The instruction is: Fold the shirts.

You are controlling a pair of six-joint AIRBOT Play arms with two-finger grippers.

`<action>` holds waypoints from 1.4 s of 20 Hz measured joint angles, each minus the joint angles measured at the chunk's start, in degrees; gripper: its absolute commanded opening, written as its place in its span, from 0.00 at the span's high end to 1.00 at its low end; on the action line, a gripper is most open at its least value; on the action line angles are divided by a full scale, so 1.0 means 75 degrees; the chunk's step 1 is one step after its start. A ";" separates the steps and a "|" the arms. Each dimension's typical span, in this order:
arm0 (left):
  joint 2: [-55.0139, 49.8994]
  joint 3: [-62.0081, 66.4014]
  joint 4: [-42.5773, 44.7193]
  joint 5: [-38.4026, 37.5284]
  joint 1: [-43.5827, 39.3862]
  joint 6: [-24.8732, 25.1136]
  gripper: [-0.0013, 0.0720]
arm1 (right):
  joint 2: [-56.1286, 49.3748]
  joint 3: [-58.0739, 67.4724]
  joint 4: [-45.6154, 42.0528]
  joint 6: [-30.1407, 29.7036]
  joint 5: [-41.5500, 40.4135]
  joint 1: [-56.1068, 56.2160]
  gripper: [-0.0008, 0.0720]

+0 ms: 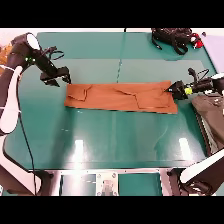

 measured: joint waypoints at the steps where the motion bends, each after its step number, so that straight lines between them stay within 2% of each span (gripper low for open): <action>1: 0.0003 0.0000 -0.0157 0.0029 -0.0058 0.0032 0.30 | -0.0102 0.0015 0.0105 -0.0073 0.0035 0.0012 0.16; 2: 0.0003 0.0000 -0.0236 0.0090 -0.0119 0.0067 0.56 | -0.0181 0.0015 0.0184 -0.0131 0.0015 0.0035 0.41; 3: 0.0000 0.0000 -0.0300 0.0175 -0.0198 0.0134 0.83 | -0.0248 0.0032 0.0152 -0.0192 -0.0085 0.0061 0.88; 4: 0.0003 0.0000 -0.0376 0.0277 -0.0286 0.0233 0.95 | -0.0326 0.0047 0.0207 -0.0210 -0.0119 0.0070 0.93; 5: 0.0000 0.0000 -0.0434 0.0446 -0.0393 0.0356 0.95 | -0.0353 0.0082 0.0210 -0.0239 -0.0096 0.0102 0.96; 9: -0.0015 -0.0023 -0.0877 0.1445 -0.0973 0.0597 0.95 | -0.0353 0.0405 0.0143 -0.0277 -0.0085 0.0149 0.97; 13: -0.0405 -0.0050 -0.1274 0.2655 -0.2008 0.0685 0.95 | 0.0204 0.1037 0.0277 -0.0076 0.0592 0.0210 0.97; 21: -0.2037 -0.0009 -0.3573 0.5170 -0.4266 0.1072 0.95 | 0.2713 0.2197 0.0388 0.0769 0.2113 0.1239 0.96; 24: -0.2384 0.0012 -0.4115 0.5525 -0.4715 0.1102 0.95 | 0.3270 0.2337 0.0367 0.0883 0.2235 0.1597 0.97; 28: -0.2448 0.0099 -0.4462 0.5356 -0.4730 0.1110 0.95 | 0.3427 0.2378 0.0297 0.0921 0.2250 0.1821 0.96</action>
